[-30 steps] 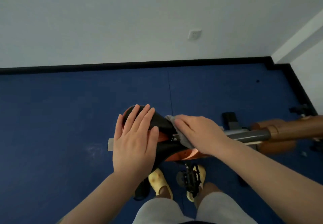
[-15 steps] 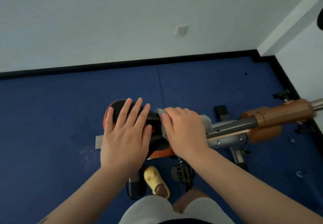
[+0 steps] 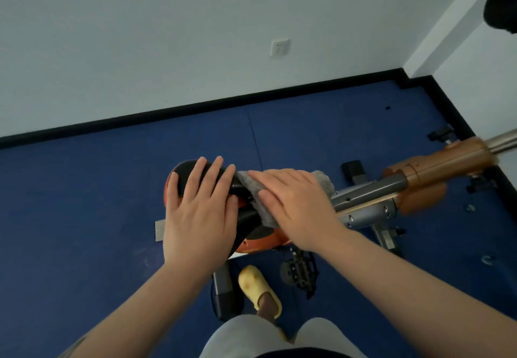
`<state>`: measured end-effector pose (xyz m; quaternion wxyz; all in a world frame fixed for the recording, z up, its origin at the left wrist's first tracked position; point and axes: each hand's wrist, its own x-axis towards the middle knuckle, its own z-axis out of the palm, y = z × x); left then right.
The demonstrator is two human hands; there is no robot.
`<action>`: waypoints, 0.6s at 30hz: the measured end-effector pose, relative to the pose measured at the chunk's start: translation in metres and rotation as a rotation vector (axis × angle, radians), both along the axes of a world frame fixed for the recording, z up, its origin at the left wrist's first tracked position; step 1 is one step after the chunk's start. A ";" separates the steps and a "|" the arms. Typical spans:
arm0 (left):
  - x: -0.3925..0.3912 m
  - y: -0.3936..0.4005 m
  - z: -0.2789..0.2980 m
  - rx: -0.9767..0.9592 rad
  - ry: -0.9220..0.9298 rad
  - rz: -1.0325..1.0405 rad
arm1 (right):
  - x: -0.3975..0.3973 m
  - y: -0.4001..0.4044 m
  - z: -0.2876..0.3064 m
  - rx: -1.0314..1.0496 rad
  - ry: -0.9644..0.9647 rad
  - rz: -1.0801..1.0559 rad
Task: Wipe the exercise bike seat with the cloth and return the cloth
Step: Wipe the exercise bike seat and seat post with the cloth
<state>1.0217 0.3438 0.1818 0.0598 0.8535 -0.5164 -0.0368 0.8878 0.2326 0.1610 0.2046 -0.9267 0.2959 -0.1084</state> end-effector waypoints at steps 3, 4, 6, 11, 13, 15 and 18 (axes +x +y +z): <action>0.004 0.001 0.001 -0.023 0.029 -0.009 | -0.015 -0.013 -0.008 0.095 -0.069 -0.135; 0.004 0.000 0.001 -0.038 0.032 -0.012 | -0.009 -0.010 -0.006 0.079 -0.051 -0.192; 0.004 0.000 0.001 -0.055 0.028 -0.025 | 0.012 0.005 -0.002 -0.019 0.028 -0.223; 0.003 0.000 -0.001 -0.089 0.007 -0.020 | 0.011 0.007 -0.001 -0.069 -0.006 -0.046; 0.004 0.000 -0.002 -0.081 -0.006 -0.015 | -0.006 -0.007 -0.007 -0.014 -0.049 -0.118; 0.006 0.001 -0.003 -0.077 -0.021 -0.016 | -0.007 -0.006 -0.009 0.014 -0.089 -0.283; 0.008 -0.004 -0.003 -0.085 -0.039 -0.001 | 0.026 0.017 -0.006 -0.080 -0.040 -0.330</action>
